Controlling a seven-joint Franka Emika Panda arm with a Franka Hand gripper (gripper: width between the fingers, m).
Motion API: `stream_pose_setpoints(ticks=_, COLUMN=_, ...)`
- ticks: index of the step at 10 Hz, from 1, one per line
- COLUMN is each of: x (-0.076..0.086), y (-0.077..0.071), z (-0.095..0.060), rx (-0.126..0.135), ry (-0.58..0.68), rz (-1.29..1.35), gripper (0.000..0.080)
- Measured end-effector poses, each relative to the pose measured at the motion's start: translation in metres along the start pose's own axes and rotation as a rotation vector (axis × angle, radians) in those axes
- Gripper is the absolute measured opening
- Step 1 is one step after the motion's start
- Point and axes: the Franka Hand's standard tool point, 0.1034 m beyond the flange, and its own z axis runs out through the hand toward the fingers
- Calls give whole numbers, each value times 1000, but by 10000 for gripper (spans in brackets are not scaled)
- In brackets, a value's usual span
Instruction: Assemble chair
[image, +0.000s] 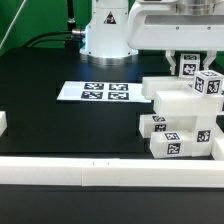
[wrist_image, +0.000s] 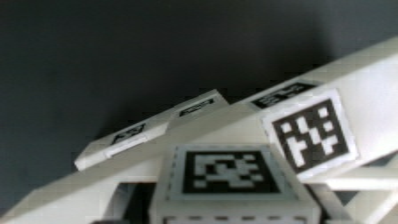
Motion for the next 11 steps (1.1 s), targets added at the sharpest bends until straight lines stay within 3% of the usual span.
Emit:
stream_pose_setpoints(ticks=6, x=1, y=0, z=0, rx=12, ry=8, rz=417, gripper=274)
stream_pose_setpoints(ticks=10, x=2, y=-4, z=0, rx=43, ry=7, rz=643, gripper=274)
stream_pose_setpoints(ticks=11, x=2, y=-4, z=0, rx=43, ry=6, rz=640, gripper=343)
